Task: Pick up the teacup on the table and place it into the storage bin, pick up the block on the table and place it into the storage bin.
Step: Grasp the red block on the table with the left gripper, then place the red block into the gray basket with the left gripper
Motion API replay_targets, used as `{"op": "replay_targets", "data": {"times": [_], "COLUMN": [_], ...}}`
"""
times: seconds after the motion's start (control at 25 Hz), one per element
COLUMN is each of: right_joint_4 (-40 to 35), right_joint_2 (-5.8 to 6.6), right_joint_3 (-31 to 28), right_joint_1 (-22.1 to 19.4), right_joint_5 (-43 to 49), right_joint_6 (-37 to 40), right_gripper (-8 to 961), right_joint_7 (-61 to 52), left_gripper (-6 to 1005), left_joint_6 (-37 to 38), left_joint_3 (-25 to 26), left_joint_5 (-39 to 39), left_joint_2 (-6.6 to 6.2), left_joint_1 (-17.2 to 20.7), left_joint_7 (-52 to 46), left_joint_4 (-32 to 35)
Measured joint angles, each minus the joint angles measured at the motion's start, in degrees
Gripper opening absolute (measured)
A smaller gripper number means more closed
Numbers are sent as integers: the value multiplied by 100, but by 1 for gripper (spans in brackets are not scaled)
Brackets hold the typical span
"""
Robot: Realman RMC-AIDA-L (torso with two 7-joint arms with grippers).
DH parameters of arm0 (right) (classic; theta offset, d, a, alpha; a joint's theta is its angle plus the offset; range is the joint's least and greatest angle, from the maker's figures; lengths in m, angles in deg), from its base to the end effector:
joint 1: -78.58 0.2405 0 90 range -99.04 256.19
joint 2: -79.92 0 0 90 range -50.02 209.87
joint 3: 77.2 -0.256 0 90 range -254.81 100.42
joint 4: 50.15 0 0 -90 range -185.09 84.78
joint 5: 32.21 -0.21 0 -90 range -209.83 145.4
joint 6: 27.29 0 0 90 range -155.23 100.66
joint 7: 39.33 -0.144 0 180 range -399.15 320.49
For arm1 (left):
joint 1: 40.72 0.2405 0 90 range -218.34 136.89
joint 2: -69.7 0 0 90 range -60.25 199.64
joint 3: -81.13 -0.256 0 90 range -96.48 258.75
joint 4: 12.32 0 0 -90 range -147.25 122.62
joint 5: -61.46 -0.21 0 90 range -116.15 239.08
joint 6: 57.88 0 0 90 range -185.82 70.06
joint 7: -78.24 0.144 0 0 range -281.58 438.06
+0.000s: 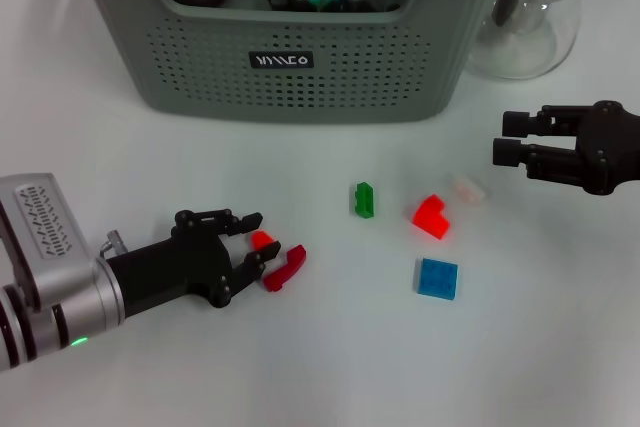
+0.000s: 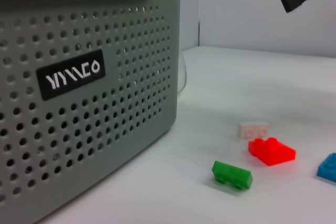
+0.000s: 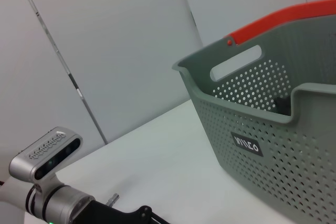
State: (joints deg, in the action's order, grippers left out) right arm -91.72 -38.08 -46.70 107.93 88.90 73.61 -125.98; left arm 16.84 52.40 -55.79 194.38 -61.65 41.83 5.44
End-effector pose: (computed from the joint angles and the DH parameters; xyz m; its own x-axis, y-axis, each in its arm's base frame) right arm 0.2702 0.3104 0.0298 0.7285 -0.4435 -0.5220 -0.5317 -0.8466 -0.0227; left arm -0.3271 0.2488 -0.0885 0.8796 0.1849 0.4384 0.3760 -0.8348 -0.4021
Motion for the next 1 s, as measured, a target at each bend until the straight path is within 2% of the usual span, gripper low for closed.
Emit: {"op": "replay_targets", "data": {"times": [0.32,0.44,0.56,0.64,0.8,0.92,1.0], "right_joint_4": [0,0,0,0,0,0,0], "right_joint_2": [15,15,15,18,23,23,23], "right_joint_3": [0,0,0,0,-1,-8,-9], "right_joint_1": [0,0,1,0,2,22,44], "right_joint_5": [0,0,-1,-1,-1,-1,-1], "right_joint_6": [0,0,0,3,3,0,0], "right_gripper": [502,500,501,502,503,501,500], "right_joint_7": [-16,-17,-18,-18,-18,-18,-18], "left_gripper": [353,190,190,190,191,191,191], "left_joint_6": [-17,20,185,497,2058,3235,3643], "left_joint_3": [8,8,8,7,228,722,1044], "left_joint_5": [59,57,45,30,67,373,789], "left_joint_2": [-9,-8,-20,-36,-76,-123,-172], "left_joint_1": [-1,1,17,59,143,-72,-343], "left_joint_7": [-27,-107,-391,-718,-1870,-2821,-3509], "left_joint_4": [2,29,147,353,1397,2109,2550]}}
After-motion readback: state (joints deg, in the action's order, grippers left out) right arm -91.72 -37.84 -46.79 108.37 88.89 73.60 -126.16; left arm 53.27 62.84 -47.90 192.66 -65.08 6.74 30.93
